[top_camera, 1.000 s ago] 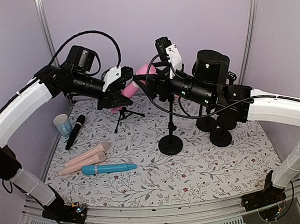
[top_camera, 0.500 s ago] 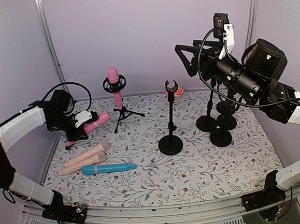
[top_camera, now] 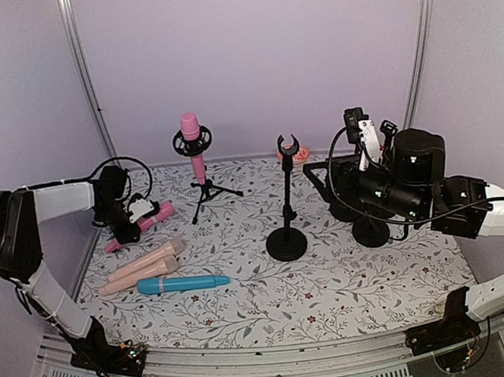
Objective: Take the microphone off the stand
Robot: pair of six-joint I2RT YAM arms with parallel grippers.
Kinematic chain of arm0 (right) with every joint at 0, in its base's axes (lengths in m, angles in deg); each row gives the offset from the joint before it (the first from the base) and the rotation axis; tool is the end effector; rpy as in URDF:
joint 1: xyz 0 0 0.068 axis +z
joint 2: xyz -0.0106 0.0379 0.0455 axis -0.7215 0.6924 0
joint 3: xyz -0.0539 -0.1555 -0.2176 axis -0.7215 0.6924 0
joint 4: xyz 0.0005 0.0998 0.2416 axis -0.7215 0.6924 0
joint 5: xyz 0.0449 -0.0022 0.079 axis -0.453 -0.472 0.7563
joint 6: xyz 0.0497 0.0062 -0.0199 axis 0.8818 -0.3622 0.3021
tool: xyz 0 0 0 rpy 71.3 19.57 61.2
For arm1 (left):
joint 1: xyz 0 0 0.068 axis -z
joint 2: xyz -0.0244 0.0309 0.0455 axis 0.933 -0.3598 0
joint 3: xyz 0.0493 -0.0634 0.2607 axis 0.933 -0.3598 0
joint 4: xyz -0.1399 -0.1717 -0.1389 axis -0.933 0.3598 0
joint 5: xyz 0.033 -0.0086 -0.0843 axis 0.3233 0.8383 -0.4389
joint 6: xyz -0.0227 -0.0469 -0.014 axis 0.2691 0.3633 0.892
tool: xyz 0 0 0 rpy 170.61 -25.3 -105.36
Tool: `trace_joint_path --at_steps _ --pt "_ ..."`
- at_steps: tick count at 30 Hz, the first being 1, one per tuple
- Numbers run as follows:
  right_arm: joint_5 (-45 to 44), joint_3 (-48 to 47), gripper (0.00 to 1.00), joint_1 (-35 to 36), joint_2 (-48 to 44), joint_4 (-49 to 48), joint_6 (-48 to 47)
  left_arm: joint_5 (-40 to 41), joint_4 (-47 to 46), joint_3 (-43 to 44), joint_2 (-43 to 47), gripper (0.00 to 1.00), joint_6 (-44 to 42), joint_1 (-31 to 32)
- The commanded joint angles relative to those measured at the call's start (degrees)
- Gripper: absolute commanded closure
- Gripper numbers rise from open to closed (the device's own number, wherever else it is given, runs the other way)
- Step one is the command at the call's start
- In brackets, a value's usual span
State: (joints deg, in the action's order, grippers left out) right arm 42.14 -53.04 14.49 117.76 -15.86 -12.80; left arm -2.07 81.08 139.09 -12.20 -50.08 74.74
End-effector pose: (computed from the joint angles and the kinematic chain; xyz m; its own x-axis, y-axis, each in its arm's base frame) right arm 0.1347 0.2142 0.3699 -0.2769 0.1343 -0.9515 -0.5904 0.7574 0.2788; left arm 0.3079 -0.0284 0.1889 -0.6122 0.7691 -0.1837 0.7120 0.6372 0.2948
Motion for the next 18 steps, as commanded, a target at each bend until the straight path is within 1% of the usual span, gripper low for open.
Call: trace_joint_path --at_steps 1,7,10,14,18 --pt "2.17 4.09 0.35 -1.12 -2.67 1.91 8.88 2.81 -4.85 0.08 -2.54 0.89 2.50 -0.35" --pt "8.69 8.11 0.39 -4.82 -2.13 2.42 15.02 1.18 -4.95 0.15 -3.94 0.74 4.01 -0.14" --pt "12.51 9.17 0.41 -7.20 -0.08 2.50 17.33 -0.06 -5.10 -0.08 -4.72 0.71 4.78 0.00" --pt "15.28 9.18 0.41 -8.45 2.76 1.51 18.03 -0.33 -5.88 -0.49 -5.62 0.68 5.55 0.79" --pt "18.96 9.63 0.41 -9.74 5.42 -0.07 18.67 -0.50 -6.93 -0.84 -6.48 0.60 6.30 1.43"
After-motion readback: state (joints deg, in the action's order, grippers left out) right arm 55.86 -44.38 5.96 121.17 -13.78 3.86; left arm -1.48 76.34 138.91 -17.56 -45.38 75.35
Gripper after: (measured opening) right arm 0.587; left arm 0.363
